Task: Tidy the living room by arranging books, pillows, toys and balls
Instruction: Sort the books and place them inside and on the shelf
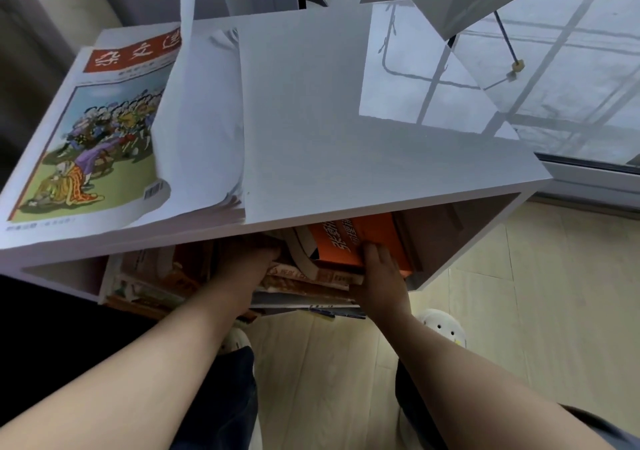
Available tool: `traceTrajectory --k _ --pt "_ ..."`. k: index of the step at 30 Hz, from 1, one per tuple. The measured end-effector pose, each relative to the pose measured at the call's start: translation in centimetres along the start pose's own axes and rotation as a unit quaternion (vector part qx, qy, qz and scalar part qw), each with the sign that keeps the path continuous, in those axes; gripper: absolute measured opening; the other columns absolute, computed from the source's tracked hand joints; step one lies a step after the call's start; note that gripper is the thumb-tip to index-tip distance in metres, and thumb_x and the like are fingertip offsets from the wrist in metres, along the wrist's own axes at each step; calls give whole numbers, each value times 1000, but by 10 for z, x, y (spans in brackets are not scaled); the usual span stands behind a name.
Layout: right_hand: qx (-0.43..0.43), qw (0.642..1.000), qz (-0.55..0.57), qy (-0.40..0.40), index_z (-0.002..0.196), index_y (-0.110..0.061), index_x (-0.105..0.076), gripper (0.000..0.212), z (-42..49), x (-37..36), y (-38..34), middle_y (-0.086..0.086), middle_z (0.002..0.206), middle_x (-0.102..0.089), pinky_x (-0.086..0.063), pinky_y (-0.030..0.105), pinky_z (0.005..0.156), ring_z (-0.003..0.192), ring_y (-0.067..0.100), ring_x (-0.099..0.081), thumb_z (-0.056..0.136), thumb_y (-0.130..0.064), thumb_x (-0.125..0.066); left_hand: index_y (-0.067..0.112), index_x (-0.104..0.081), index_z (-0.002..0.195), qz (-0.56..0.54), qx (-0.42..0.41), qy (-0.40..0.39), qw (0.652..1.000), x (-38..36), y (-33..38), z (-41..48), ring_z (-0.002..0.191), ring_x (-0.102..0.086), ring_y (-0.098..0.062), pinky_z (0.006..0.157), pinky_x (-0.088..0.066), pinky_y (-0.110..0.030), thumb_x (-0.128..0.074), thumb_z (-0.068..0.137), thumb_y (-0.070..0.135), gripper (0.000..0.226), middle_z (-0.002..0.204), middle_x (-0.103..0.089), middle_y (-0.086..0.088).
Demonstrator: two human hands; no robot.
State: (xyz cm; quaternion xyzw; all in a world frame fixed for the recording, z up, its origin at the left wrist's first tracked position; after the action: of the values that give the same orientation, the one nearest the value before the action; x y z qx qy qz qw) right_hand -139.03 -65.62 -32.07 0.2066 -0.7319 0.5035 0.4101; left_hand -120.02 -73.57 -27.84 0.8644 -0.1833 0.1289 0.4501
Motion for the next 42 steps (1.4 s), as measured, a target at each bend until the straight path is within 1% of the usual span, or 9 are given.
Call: traceTrajectory --k 6,8,11,17,20,23,26,37,42 --pt "-84 995 -15 -50 141 -18 -27 70 -11 1 19 4 144 -36 -29 44 111 133 27 -35 83 -32 -64 11 -7 149 454 -134 11 881 -15 10 -20 135 -29 -38 106 -37 -44 -35 99 15 58 155 -10 -17" --pt "-159 985 60 -22 132 -15 -35 54 -21 3 33 8 136 -43 -39 46 104 123 31 -44 84 -16 -58 15 -12 149 506 -171 3 845 -19 4 -29 142 -8 -38 113 -24 -44 -36 98 22 56 156 0 -13" --pt "-243 952 184 14 121 -10 -46 38 -32 -1 47 13 125 -50 -45 45 94 109 34 -52 84 -10 -49 25 -28 141 540 -257 25 801 -25 2 -40 142 -12 -30 108 -30 -41 -28 97 40 46 154 -14 -5" --pt "-420 792 433 -97 121 -14 -38 36 -53 -52 53 11 117 -43 -43 47 96 117 37 -46 93 -33 -48 29 -23 139 565 -285 -9 774 -29 -1 -39 138 -22 -28 109 -27 -44 -40 83 65 69 147 -24 -5" --pt "-473 719 487 -152 141 -12 -29 61 -65 -74 50 20 139 -35 -46 48 90 124 42 -43 93 -42 -51 22 -26 140 593 -273 9 757 -26 2 -37 135 -30 -28 106 -33 -40 -44 79 72 81 147 -26 -8" --pt "-482 653 560 -167 139 -5 -31 63 -62 -89 36 28 139 -36 -49 47 72 122 44 -46 93 -42 -51 15 -35 138 612 -262 52 744 -21 6 -28 130 -37 -27 101 -36 -34 -41 83 67 75 143 -36 -11" --pt "-459 607 622 -184 127 -4 -43 50 -55 -94 22 27 128 -46 -46 48 79 118 39 -48 92 -39 -52 21 -41 133 578 -261 46 771 -20 4 -20 127 -41 -24 100 -36 -34 -44 78 73 75 141 -41 -4" --pt "-459 635 604 -147 96 -5 -53 25 -55 -82 33 20 113 -53 -46 46 85 116 35 -52 93 -29 -50 21 -64 99 549 -262 98 788 -29 6 -21 82 -67 -20 82 -47 -32 -36 94 54 43 89 -70 1" --pt "-448 646 600 -149 93 -7 -53 20 -52 -84 36 19 116 -51 -44 44 88 116 34 -50 93 -27 -52 23 -48 126 569 -276 74 771 -31 -3 -31 124 -42 -28 104 -30 -44 -51 89 40 41 133 -49 -7"
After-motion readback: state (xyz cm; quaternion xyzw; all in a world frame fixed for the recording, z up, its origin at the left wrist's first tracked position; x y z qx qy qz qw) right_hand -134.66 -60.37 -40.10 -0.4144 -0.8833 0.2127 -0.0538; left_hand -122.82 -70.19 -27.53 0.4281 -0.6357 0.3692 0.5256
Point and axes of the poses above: each hand's wrist, its own z-axis towards the middle knuckle, its own x-axis out of the back of the hand, y = z × x, the point moved 8 cm from there along z, towards the middle knuckle
